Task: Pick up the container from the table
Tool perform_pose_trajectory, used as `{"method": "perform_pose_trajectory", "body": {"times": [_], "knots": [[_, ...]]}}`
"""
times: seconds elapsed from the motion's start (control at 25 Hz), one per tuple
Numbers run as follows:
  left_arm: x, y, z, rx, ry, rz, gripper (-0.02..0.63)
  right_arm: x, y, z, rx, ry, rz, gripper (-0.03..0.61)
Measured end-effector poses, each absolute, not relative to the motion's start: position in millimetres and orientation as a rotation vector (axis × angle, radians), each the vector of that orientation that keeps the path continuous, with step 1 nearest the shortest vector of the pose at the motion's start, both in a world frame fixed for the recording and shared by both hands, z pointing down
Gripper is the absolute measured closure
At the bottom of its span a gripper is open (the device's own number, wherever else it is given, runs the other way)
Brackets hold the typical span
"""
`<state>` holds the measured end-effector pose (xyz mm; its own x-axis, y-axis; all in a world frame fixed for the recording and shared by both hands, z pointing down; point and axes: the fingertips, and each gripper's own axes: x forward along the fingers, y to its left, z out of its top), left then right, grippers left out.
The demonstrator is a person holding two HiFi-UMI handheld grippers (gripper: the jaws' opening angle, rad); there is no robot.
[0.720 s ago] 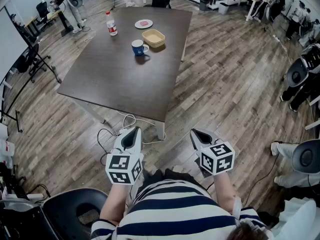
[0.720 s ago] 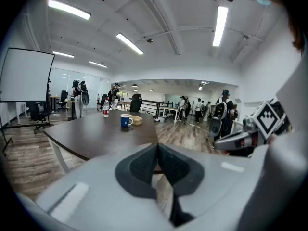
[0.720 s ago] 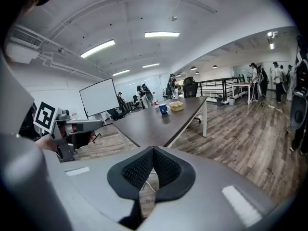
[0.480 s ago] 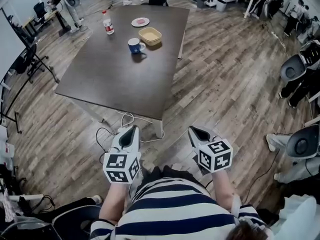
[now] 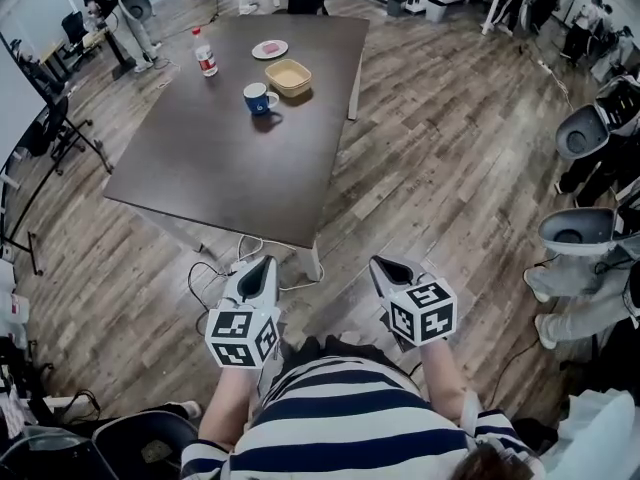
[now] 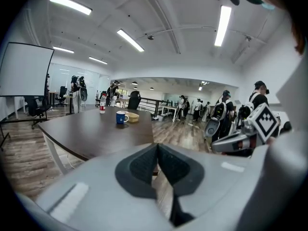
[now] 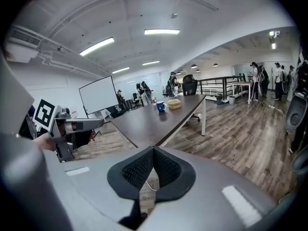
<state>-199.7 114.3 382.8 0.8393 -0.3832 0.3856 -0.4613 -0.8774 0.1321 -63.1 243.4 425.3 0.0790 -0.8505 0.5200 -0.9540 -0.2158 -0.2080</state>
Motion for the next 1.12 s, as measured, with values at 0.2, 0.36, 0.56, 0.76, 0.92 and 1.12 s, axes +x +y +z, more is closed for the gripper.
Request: {"method": "perform_pose_trajectory", "body": {"times": [0.2,0.36,0.56,0.76,0.92,1.12], "knots": [[-175.6,115.3,383.7,2.792,-0.639,0.518,0.614,-41.0,244.9,423.8,2.165,-1.843,0.811,0.580],[-159.4,123.6,390.1,2.788,-0.637,0.522,0.614,-22.3,250.2,429.4,2.169,-1.838,0.806,0.580],[-151.7,126.3,399.6,2.779,-0.646,0.542,0.614,-15.5,249.8,440.4,2.137,-1.852,0.827,0.580],[-144.5,122.0,404.8,2.738,-0.648,0.555,0.614,-6.7,245.7,446.0,2.120,-1.840,0.849,0.580],[-138.4,110.8,406.7,2.733,-0.671,0.559,0.614,-2.8,232.4,445.0,2.093,-1.877,0.841,0.580],[-124.8,89.7,416.0,2.738,-0.706,0.565,0.614,10.6,212.6,450.6,2.065,-1.892,0.849,0.580]]}}
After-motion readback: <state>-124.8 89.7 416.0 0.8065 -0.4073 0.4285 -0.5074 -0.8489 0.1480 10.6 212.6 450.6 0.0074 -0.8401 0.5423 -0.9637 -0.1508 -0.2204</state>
